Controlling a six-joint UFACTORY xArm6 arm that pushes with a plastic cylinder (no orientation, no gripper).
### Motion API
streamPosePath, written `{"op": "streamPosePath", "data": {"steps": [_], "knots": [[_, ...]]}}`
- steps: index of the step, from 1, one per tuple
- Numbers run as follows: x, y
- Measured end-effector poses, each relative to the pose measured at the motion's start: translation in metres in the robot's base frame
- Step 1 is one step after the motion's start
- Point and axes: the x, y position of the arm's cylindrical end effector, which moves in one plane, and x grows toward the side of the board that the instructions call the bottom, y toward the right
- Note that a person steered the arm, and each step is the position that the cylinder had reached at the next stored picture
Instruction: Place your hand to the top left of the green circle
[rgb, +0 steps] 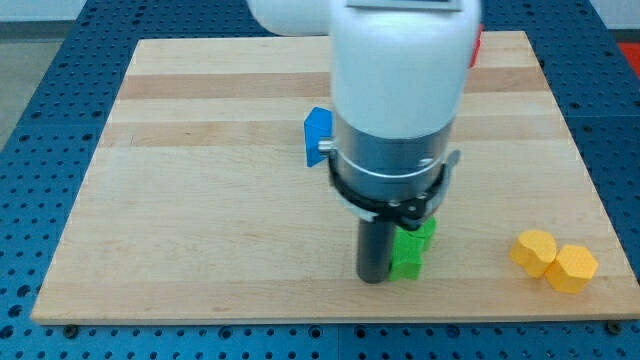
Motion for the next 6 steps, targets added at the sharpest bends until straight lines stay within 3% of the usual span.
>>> {"op": "streamPosePath", "data": {"steps": [2,4,5,6], "knots": [[0.000,0.055],[0.017,0.039],[0.006,0.014],[-0.052,0.003]]}}
